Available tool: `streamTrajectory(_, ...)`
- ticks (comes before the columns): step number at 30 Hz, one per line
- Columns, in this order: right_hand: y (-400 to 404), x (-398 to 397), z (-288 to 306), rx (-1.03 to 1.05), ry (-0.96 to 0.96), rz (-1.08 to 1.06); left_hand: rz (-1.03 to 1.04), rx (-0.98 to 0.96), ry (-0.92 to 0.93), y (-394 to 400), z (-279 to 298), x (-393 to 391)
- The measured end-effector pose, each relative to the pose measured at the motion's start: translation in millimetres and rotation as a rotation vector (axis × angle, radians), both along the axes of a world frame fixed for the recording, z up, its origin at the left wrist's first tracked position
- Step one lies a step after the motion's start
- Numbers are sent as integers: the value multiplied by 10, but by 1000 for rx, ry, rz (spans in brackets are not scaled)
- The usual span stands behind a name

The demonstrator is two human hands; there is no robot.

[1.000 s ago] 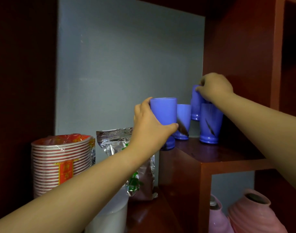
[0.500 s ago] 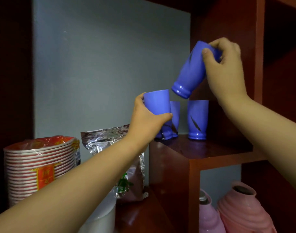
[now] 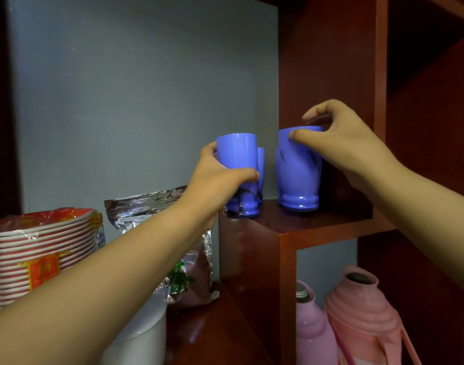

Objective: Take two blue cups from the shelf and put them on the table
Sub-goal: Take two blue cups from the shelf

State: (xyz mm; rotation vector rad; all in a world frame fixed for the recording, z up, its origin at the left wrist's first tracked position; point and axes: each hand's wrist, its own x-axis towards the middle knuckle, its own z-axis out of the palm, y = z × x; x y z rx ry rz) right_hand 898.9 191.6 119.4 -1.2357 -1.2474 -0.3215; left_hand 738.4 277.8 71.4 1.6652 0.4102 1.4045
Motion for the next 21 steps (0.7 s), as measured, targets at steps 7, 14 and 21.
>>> streamTrajectory(7, -63, -9, -87, -61, 129, 63, -25, 56, 75, -5, -9, -19)
streamTrajectory(14, -100, -66, -212, -177, 120, 23, -24, 72, 92, 19, -30, -16)
streamTrajectory(21, -357, -124, -289, -56, 163, -37, -76, 35, 57, -155, -20, -44)
